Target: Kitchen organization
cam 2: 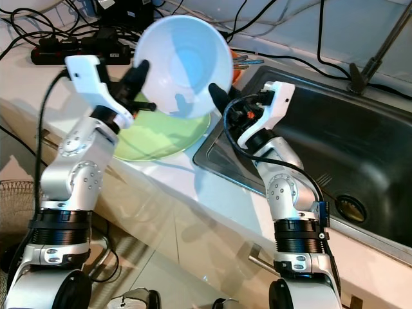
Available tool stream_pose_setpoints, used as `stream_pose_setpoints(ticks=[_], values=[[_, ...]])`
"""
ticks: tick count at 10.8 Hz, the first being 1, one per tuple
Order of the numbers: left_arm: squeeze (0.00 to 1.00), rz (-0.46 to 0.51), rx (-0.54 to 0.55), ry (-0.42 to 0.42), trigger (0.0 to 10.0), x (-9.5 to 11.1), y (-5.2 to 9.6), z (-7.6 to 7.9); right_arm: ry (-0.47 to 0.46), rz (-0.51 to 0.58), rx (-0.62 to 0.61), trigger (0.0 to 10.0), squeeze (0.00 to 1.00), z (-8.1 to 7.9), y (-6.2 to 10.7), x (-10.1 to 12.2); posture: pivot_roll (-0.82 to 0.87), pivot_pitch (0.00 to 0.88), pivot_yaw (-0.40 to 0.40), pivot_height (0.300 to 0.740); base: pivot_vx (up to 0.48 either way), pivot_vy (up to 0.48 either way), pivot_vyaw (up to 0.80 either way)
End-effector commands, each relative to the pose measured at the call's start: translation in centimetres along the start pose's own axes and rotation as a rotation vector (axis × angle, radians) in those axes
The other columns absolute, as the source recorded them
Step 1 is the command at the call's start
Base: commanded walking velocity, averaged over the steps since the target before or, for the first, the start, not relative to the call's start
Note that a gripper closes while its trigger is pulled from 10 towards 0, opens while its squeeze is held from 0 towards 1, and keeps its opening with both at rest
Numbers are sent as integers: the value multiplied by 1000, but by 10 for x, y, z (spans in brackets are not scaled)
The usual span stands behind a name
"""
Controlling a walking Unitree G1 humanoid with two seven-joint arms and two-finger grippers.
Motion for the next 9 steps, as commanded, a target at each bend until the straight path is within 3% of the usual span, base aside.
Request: stream_pose_setpoints(ticks=[1, 2, 3, 4, 9], values=[[0, 37, -33, 7, 10000, 9, -1, 6, 10, 0, 5, 10000, 0, -3, -1, 2, 115, 80, -13, 740, 0, 0, 0], [0, 37, -40, 9, 10000, 9, -1, 6, 11, 1, -6, 10000, 0, -1, -1, 2, 116, 81, -13, 740, 0, 0, 0], [0, 36, -52, 10, 10000, 8, -1, 8, 10, 5, -22, 2118, 0, 1, -1, 2, 116, 84, -14, 740, 0, 0, 0], [0, 34, -58, 6, 10000, 7, -1, 9, 9, 4, -29, 0, 0, 2, -1, 1, 116, 85, -14, 740, 0, 0, 0], [0, 31, -73, -15, 10000, 6, 0, 12, 7, -6, -50, 0, 0, 5, -1, -3, 117, 90, -14, 740, 0, 0, 0]])
Point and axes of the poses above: a point about 5 cm out from each wrist's last joint towards the gripper, its own y axis pointing back from the gripper into the wrist, its own x axis along the axis of the wrist's last joint, z = x × y, the point moved 2 cm from there along -y, pointing out of the wrist towards the gripper, and after that the axes turned 10 degrees about -y, right-handed, at the moved point
